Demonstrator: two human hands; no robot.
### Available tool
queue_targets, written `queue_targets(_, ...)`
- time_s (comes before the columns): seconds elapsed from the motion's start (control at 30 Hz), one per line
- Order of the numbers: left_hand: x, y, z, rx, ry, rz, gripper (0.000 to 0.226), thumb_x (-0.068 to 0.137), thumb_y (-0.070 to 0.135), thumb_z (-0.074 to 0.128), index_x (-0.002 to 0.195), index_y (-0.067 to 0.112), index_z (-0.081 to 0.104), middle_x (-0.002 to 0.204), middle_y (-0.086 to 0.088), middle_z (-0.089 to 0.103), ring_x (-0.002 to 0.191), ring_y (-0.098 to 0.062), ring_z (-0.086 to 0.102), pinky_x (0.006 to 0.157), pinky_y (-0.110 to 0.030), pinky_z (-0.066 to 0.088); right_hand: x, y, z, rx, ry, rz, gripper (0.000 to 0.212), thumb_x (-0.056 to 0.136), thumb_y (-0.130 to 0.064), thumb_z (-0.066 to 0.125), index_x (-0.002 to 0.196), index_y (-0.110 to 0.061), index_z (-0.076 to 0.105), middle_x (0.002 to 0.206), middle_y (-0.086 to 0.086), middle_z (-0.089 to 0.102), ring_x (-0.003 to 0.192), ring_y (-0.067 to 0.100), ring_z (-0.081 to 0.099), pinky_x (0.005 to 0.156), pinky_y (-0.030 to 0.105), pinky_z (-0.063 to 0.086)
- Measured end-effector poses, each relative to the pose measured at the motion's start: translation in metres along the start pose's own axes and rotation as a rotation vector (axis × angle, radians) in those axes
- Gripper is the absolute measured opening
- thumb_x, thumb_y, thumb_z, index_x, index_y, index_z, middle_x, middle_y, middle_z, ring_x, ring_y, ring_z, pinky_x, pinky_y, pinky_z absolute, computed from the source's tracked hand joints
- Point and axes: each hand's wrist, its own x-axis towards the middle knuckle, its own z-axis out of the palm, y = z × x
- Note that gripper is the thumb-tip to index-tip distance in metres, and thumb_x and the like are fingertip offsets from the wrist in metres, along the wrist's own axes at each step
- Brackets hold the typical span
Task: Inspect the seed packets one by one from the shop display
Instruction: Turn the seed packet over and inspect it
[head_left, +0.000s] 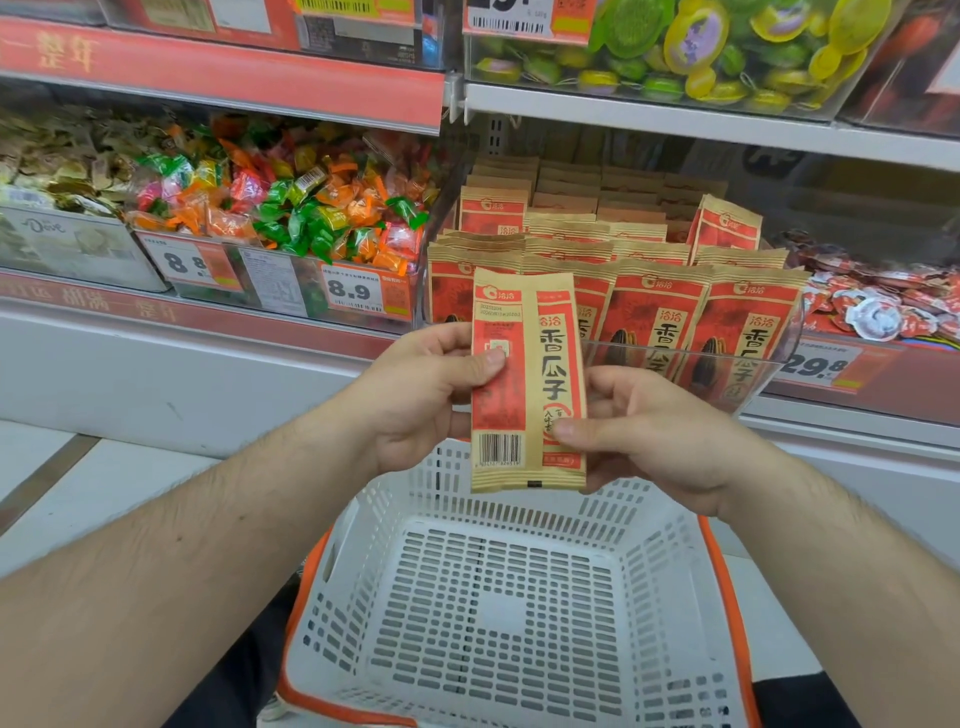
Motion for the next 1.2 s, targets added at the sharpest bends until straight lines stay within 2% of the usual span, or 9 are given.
queue_targets(0.13,0.001,0.000,-0.001,-0.011,-0.004,-0.018,0.015,0.094,0.007,0.056,0.099,0.013,0.069,0.090,-0.007,0.076,0.075,-0.017,0.073,0.057,-0.031,0.059,-0.001,0.001,-0.002,0.041,-0.055,0.001,0.057,0.069,-0.020,0.074,0.120,-0.002,0.058,0.102,0.023,0.073,0.089,0.039,0.066,0.055,0.027,0.057)
queue_targets(0.33,0.000,-0.002,-0.001,0.033,0.010,-0.029,0.020,0.091,0.009,0.060,0.106,0.014,0.071,0.096,-0.005,0.076,0.080,-0.017,0.073,0.060,-0.031,0.059,-0.003,-0.002,0.001,0.027,-0.076,0.030,0.052,0.069,-0.017,0.077,0.116,-0.005,0.059,0.102,0.026,0.071,0.084,0.038,0.064,0.056,0.028,0.059)
queue_targets(0.43,0.001,-0.008,-0.001,0.286,0.108,0.013,0.018,0.096,0.010,0.062,0.105,0.023,0.071,0.093,0.005,0.077,0.084,-0.014,0.073,0.069,-0.037,0.060,-0.005,-0.004,0.011,-0.245,0.050,0.023,0.038,0.075,-0.010,0.083,0.106,-0.017,0.061,0.083,0.011,0.076,0.067,0.025,0.070,0.058,0.033,0.059)
queue_targets(0.5,0.001,-0.014,0.000,0.404,0.130,0.029,0.015,0.094,0.017,0.067,0.104,0.028,0.069,0.091,0.010,0.076,0.087,-0.013,0.072,0.077,-0.041,0.058,-0.004,-0.002,0.019,-0.542,0.176,-0.005,0.041,0.070,-0.020,0.086,0.101,-0.026,0.061,0.074,-0.002,0.074,0.060,0.011,0.069,0.059,0.032,0.059)
queue_targets(0.6,-0.001,-0.018,0.005,0.383,0.095,-0.010,0.020,0.086,0.030,0.075,0.105,0.029,0.068,0.092,0.011,0.075,0.087,-0.012,0.071,0.075,-0.037,0.055,-0.003,0.000,0.029,-0.777,0.251,-0.072,0.044,0.065,-0.036,0.086,0.096,-0.032,0.056,0.072,-0.012,0.065,0.059,-0.002,0.061,0.050,0.015,0.046)
queue_targets(0.67,-0.001,-0.018,0.007,0.372,0.089,-0.022,0.025,0.082,0.032,0.077,0.105,0.028,0.068,0.094,0.009,0.075,0.089,-0.013,0.073,0.073,-0.036,0.054,-0.002,0.002,0.034,-0.825,0.256,-0.112,0.044,0.065,-0.041,0.085,0.092,-0.031,0.051,0.074,-0.013,0.062,0.061,-0.003,0.059,0.049,0.017,0.044)
queue_targets(0.87,0.000,-0.015,0.002,0.377,0.058,-0.066,0.043,0.066,0.027,0.079,0.107,0.020,0.068,0.103,-0.004,0.074,0.100,-0.033,0.069,0.079,-0.044,0.056,-0.001,0.001,0.019,-0.750,0.115,-0.113,0.024,0.073,-0.041,0.078,0.087,-0.030,0.062,0.076,-0.012,0.068,0.064,0.000,0.059,0.064,0.029,0.049)
queue_targets(1.0,-0.001,-0.017,0.004,0.425,-0.055,-0.102,0.046,0.062,0.023,0.074,0.107,0.020,0.067,0.088,0.008,0.071,0.088,-0.018,0.068,0.080,-0.042,0.053,-0.002,0.000,0.014,-0.533,0.289,-0.240,0.013,0.088,-0.035,0.062,0.080,-0.025,0.064,0.077,0.001,0.068,0.068,0.021,0.063,0.068,0.040,0.054)
queue_targets(1.2,-0.004,-0.021,0.010,0.427,-0.130,-0.123,0.044,0.066,0.028,0.070,0.109,0.020,0.068,0.086,0.011,0.070,0.087,-0.013,0.067,0.084,-0.044,0.054,0.001,0.002,0.023,-0.591,0.349,-0.337,0.026,0.098,-0.021,0.050,0.074,-0.013,0.057,0.061,0.006,0.061,0.057,0.017,0.054,0.059,0.033,0.043)
